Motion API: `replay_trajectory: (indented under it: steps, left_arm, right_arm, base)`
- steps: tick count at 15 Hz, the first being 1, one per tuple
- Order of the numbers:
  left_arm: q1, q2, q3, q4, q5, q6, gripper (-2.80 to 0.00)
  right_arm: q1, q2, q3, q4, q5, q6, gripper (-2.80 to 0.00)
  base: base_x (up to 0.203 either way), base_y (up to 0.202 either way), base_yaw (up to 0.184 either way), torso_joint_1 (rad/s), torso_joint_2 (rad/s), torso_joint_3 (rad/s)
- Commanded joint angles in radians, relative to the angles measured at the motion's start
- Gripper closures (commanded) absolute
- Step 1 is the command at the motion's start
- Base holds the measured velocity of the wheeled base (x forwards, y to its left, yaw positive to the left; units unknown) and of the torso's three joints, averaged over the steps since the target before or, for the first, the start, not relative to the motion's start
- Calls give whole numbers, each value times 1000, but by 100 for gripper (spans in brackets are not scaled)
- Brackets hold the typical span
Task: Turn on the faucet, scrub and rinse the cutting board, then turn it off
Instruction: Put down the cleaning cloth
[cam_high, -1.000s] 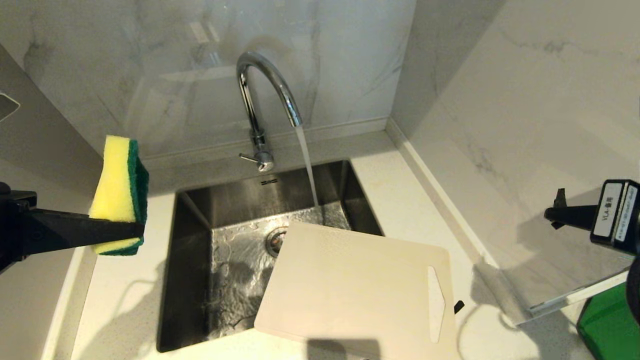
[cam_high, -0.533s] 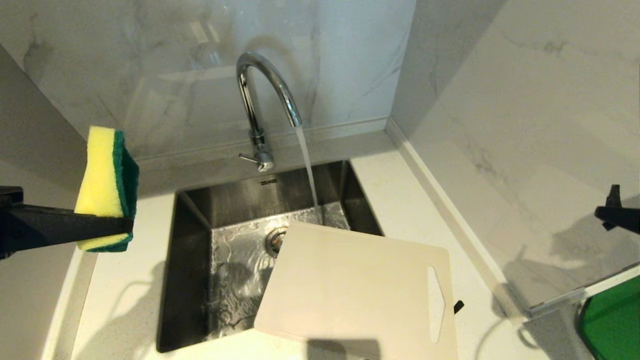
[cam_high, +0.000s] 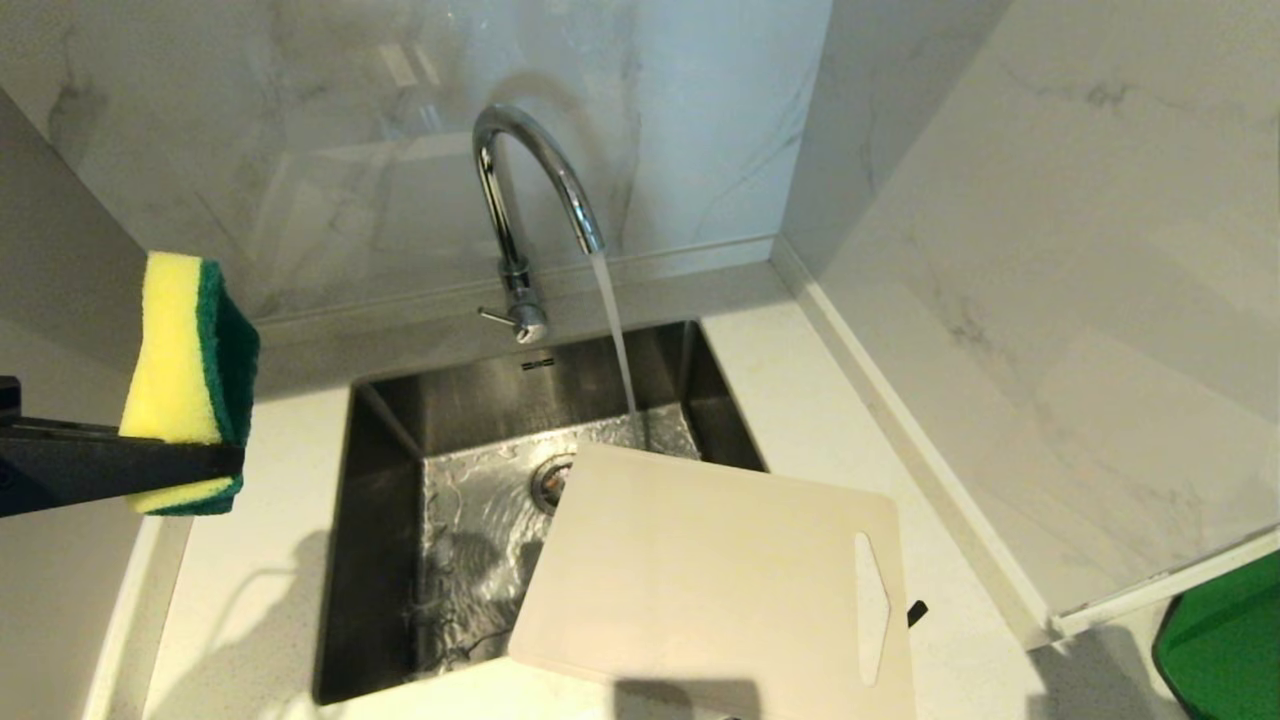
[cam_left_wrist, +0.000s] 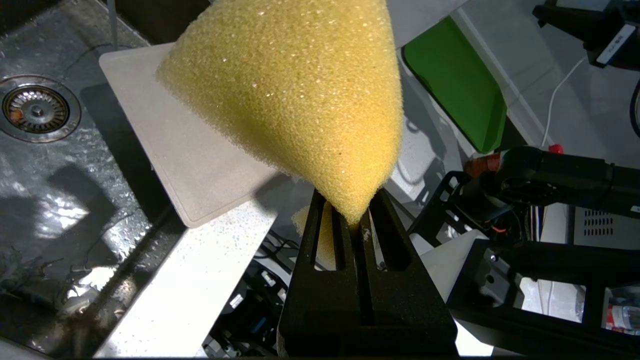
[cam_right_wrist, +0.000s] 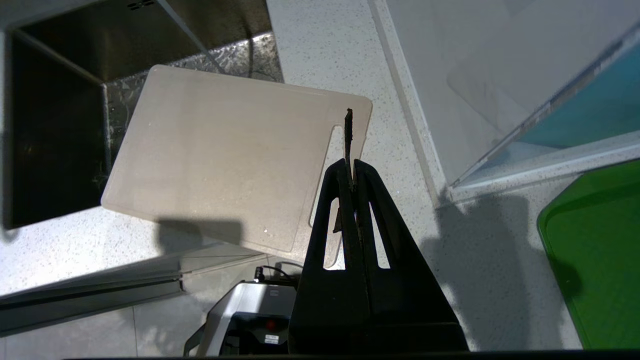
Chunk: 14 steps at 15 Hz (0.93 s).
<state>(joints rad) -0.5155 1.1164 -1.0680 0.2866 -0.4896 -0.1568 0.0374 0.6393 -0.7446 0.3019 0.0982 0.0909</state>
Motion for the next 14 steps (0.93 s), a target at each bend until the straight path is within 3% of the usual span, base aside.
replay_trajectory:
  steps: [1,10,14]
  left_arm:
    - [0,-3,2,2,-6,-1,0]
    - [1,-72,59,3,-7,43,0]
    - [0,-98,77,4,-9,42,0]
  right_arm:
    - [1,-121,53,5,2,0,0]
    - [-21,-529,430,5,0,6,0]
    - [-26,-604,518,-8,-15,-29,0]
  base:
    - [0,0,0,0,0,0]
    - [0,0,0,0,0,0]
    - [0,0,0,0,0,0]
